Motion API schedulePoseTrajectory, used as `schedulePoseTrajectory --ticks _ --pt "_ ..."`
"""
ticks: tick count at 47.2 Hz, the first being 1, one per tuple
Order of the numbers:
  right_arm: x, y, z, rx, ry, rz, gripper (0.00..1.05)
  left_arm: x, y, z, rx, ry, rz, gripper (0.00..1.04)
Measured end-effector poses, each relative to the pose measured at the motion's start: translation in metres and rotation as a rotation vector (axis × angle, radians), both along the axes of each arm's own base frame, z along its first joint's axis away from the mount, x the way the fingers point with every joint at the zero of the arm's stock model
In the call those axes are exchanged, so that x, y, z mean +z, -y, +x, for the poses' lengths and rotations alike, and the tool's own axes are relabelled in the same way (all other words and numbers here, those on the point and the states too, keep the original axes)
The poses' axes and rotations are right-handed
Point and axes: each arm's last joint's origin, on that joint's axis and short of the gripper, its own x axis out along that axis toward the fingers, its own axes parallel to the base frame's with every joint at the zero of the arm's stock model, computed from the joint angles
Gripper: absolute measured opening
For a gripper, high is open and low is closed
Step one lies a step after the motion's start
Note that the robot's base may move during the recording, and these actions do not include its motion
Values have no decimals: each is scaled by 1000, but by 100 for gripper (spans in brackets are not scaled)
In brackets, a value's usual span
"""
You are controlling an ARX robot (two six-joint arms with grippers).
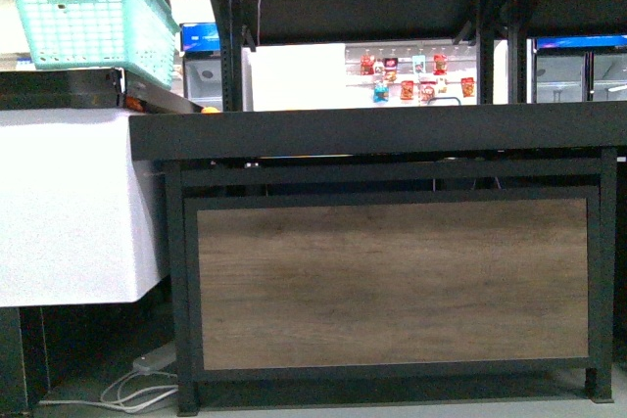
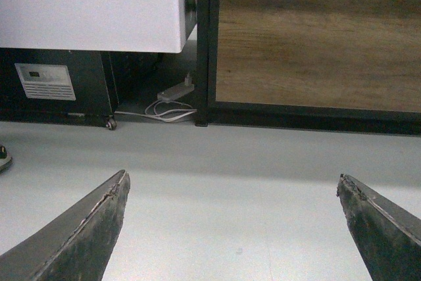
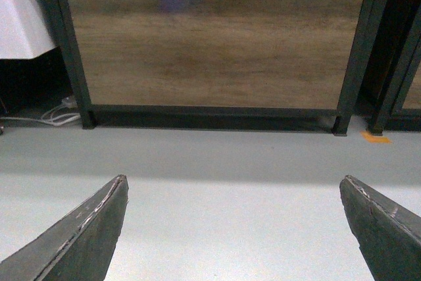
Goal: Pick lemon from shelf
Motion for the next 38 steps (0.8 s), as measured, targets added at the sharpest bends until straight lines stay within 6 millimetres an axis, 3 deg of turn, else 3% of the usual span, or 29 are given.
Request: schedulePoseTrajectory --ticks 38 --pt "0 0 0 0 0 0 97 0 0 0 0 0 0 97"
